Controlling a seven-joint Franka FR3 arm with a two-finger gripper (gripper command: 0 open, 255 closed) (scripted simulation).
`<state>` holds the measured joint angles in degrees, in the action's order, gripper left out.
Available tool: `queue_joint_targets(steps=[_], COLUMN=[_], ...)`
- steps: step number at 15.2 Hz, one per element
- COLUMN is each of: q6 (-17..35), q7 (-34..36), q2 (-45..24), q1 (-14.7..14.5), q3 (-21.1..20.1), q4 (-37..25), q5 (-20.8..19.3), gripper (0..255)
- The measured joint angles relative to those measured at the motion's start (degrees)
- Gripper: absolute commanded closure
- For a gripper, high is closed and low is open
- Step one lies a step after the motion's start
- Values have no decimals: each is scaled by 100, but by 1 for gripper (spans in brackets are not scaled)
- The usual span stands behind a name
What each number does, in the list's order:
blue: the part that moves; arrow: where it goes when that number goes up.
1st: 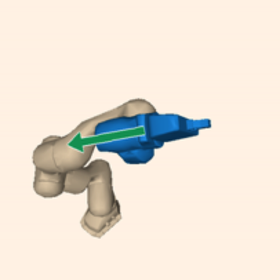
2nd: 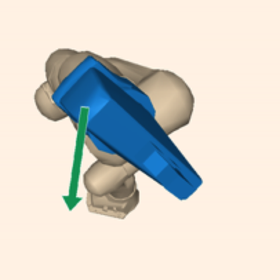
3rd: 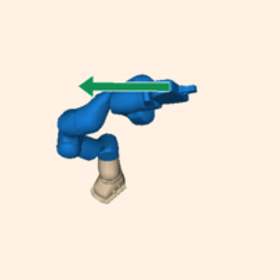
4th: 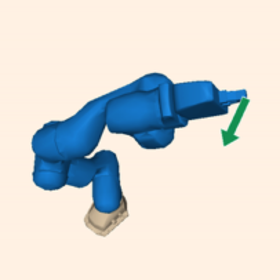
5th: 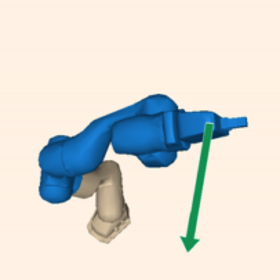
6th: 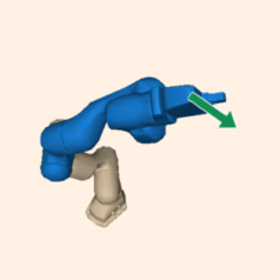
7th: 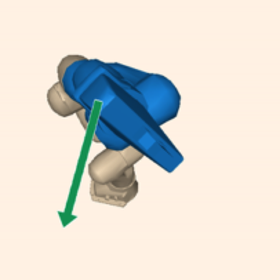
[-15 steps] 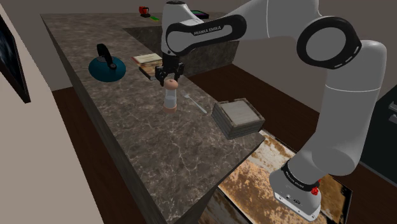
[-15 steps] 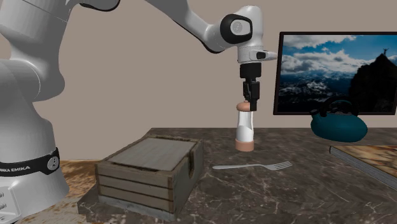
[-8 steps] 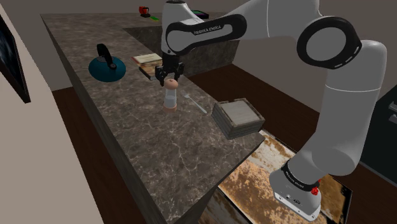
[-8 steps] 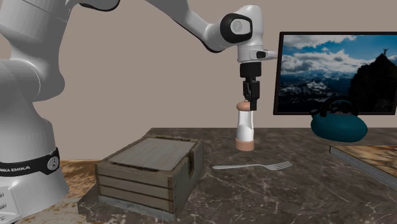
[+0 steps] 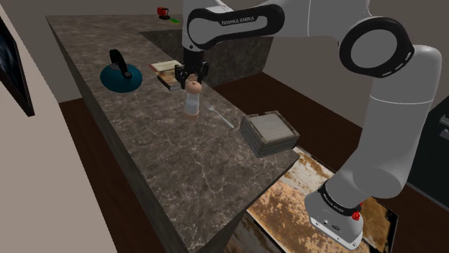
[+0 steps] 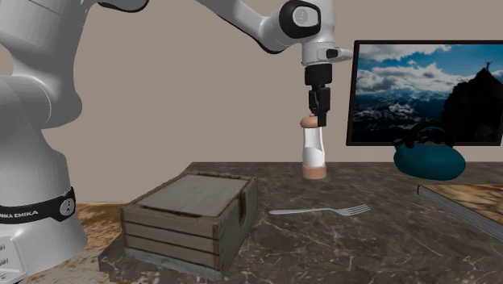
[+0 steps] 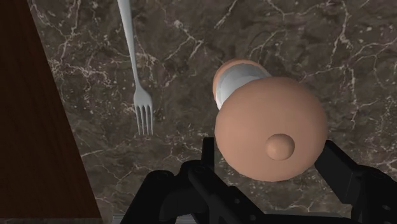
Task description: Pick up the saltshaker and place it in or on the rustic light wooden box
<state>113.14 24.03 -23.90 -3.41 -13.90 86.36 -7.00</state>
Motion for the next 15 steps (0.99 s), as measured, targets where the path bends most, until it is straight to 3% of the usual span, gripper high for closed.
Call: queue_joint_targets(steps=[15], q6=[-1141], q7=[-57], q2=[60], q1=[-52], q3=[-29], q4=[-1087], q5=[40], gripper=[255])
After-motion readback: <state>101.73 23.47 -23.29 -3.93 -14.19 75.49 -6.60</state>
